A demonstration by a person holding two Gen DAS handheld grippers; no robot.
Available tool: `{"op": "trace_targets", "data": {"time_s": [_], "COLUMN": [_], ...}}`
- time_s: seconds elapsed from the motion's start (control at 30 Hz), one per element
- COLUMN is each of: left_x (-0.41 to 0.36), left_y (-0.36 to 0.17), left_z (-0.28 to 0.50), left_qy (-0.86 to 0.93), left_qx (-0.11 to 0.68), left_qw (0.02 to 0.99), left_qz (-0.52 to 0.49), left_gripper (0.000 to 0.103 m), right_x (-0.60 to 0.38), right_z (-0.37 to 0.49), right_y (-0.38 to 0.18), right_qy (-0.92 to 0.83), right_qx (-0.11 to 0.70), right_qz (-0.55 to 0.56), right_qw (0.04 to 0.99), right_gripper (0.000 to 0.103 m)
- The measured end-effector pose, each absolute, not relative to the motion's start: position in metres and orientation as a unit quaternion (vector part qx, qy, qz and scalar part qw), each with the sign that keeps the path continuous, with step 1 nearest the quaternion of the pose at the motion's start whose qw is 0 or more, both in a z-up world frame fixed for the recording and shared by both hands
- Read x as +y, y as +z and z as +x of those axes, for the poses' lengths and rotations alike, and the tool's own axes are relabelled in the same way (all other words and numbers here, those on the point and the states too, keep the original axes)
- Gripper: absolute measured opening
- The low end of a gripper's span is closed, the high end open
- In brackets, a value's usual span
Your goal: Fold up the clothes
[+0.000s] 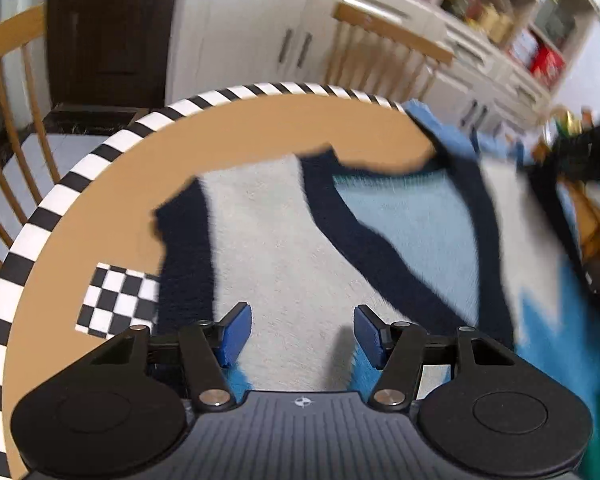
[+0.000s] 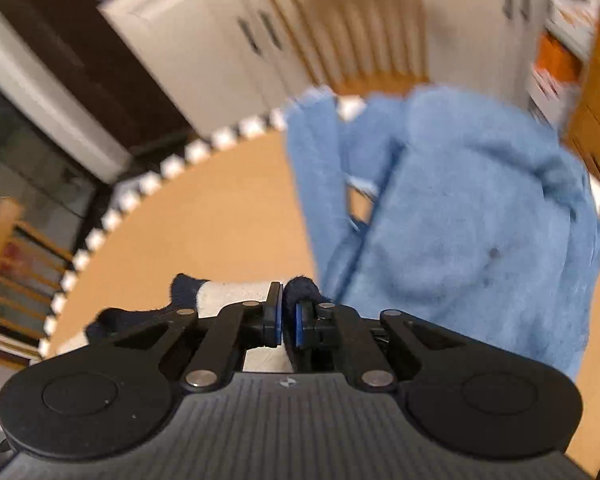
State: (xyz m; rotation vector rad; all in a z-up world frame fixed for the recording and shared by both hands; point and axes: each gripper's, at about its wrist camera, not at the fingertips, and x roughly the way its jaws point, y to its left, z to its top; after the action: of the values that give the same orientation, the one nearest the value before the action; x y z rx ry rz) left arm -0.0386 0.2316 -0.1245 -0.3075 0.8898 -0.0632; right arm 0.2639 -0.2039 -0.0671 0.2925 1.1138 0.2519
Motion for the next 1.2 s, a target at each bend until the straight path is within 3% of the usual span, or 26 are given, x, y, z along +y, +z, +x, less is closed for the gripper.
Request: {"op": "trace_targets", "data": {"time_s": [0.17, 0.4, 0.47, 0.5, 0.53, 0.57, 0.6, 0.77, 1.07, 1.17, 1.2], "left_x": [0.276, 0.312, 0.316, 0.316, 0.316, 0.314, 0.313, 0.306, 0.321, 0.335, 0.339], "left_y": [-0.112, -0.128, -0.136, -0.137, -0.139, -0.14, -0.141, -0.141, -0.123, -0.12, -0.121], "left_z": [-0.028, 0.029, 0.044, 0.049, 0.054, 0.059, 0.06, 0.059, 0.062, 0.068, 0.069], "left_qy": [0.007, 0.008, 0.007, 0.009, 0.012, 0.014, 0.021, 0.066, 0.158, 0.163, 0.16], "left_qx": [0.4, 0.445, 0.453, 0.45, 0.449, 0.449, 0.447, 0.429, 0.38, 0.391, 0.399], "left_qw": [0.894, 0.859, 0.849, 0.851, 0.852, 0.853, 0.855, 0.867, 0.894, 0.889, 0.885], "left_qz": [-0.2, -0.254, -0.271, -0.271, -0.269, -0.266, -0.263, -0.246, -0.177, -0.174, -0.178], "left_gripper": [0.063, 0.068, 0.067, 0.066, 0.063, 0.049, 0.017, 0.014, 0.013, 0.016, 0.022], "right_x": [-0.199, -0.203, -0.2, -0.202, -0.203, -0.202, -0.207, -0.213, -0.145, -0.143, -0.148], "right_z": [0.263, 0.245, 0.241, 0.238, 0.235, 0.232, 0.228, 0.19, 0.097, 0.083, 0.083], "right_y": [-0.076, -0.046, -0.042, -0.037, -0.033, -0.029, -0.023, -0.009, -0.056, -0.074, -0.081], "right_qy": [0.13, 0.153, 0.144, 0.133, 0.121, 0.113, 0.104, 0.144, 0.229, 0.205, 0.187], "right_qx": [0.534, 0.528, 0.525, 0.517, 0.504, 0.491, 0.481, 0.463, 0.497, 0.496, 0.499], "right_qz": [0.151, 0.085, 0.064, 0.047, 0.028, 0.015, 0.016, 0.074, -0.072, -0.087, -0.078], "right_qw": [0.822, 0.831, 0.836, 0.845, 0.855, 0.863, 0.87, 0.871, 0.834, 0.839, 0.843], "right_gripper": [0.022, 0.037, 0.051, 0.066, 0.068, 0.068, 0.068, 0.068, 0.07, 0.062, 0.057]}}
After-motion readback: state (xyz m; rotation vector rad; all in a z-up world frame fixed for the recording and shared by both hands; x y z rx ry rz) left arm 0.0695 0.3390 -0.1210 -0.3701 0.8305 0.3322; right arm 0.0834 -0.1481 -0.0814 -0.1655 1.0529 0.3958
